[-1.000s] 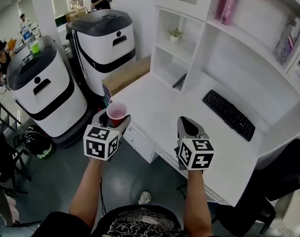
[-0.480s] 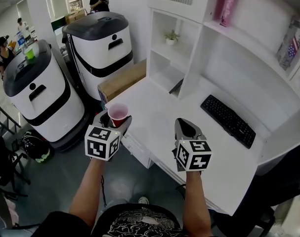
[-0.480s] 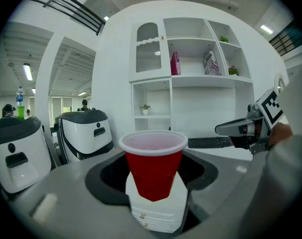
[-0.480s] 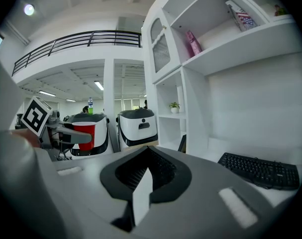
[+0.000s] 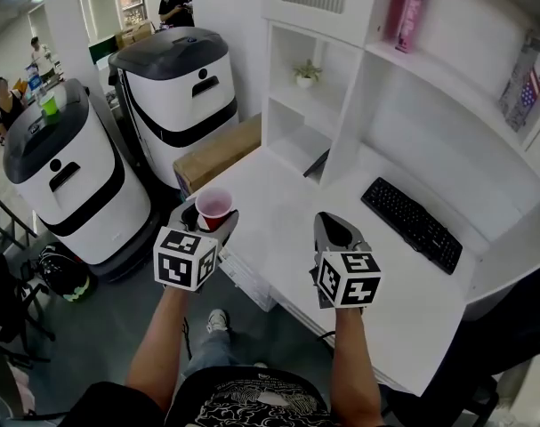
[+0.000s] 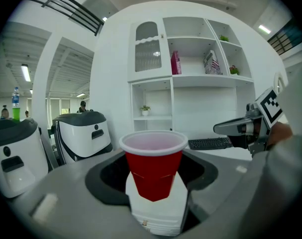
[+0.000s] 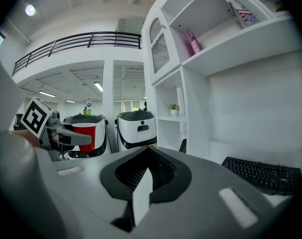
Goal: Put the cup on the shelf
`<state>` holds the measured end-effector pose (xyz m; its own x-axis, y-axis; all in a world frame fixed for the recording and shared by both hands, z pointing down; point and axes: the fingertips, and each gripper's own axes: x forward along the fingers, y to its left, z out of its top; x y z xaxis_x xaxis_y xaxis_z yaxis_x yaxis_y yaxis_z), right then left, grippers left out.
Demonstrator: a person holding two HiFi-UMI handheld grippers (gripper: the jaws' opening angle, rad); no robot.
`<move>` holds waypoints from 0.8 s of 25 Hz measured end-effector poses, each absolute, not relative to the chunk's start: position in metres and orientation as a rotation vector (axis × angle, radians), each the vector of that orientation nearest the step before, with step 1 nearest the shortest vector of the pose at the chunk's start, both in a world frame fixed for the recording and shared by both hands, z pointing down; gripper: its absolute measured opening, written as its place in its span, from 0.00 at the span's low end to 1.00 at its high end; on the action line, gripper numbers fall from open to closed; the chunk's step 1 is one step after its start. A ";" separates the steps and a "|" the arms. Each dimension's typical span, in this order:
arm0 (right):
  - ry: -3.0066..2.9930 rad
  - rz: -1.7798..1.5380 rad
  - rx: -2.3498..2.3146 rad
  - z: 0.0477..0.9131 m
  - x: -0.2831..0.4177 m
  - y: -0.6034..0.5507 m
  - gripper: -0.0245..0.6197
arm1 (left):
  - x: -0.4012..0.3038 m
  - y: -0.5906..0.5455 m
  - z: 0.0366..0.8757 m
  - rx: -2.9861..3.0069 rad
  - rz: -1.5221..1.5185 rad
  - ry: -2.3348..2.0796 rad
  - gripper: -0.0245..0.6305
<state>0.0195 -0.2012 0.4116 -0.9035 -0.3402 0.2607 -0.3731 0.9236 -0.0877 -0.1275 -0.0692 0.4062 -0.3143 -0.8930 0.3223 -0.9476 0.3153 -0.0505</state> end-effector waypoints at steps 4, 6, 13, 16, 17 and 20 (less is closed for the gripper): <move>-2.847 0.195 0.559 0.411 0.007 -0.211 0.07 | -0.140 -0.083 0.406 1.713 0.341 -2.338 0.48; -2.844 0.197 0.583 0.412 0.000 -0.217 0.07 | -0.149 -0.092 0.406 1.738 0.341 -2.328 0.48; -2.818 0.200 0.694 0.408 -0.030 -0.242 0.07 | -0.183 -0.137 0.401 1.860 0.334 -2.252 0.48; -2.809 0.226 0.761 0.402 -0.043 -0.256 0.07 | -0.198 -0.159 0.397 1.924 0.348 -2.201 0.48; -2.803 0.231 0.778 0.401 -0.048 -0.259 0.07 | -0.203 -0.166 0.395 1.944 0.351 -2.185 0.48; -2.789 0.239 0.833 0.394 -0.061 -0.269 0.07 | -0.216 -0.187 0.388 2.006 0.358 -2.138 0.48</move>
<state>-0.0609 -0.2694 0.3940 -0.8150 -0.5203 0.2552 -0.5561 0.8260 -0.0918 -0.2159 -0.1866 0.3877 -0.0679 -0.9518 0.2991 -0.9973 0.0564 -0.0469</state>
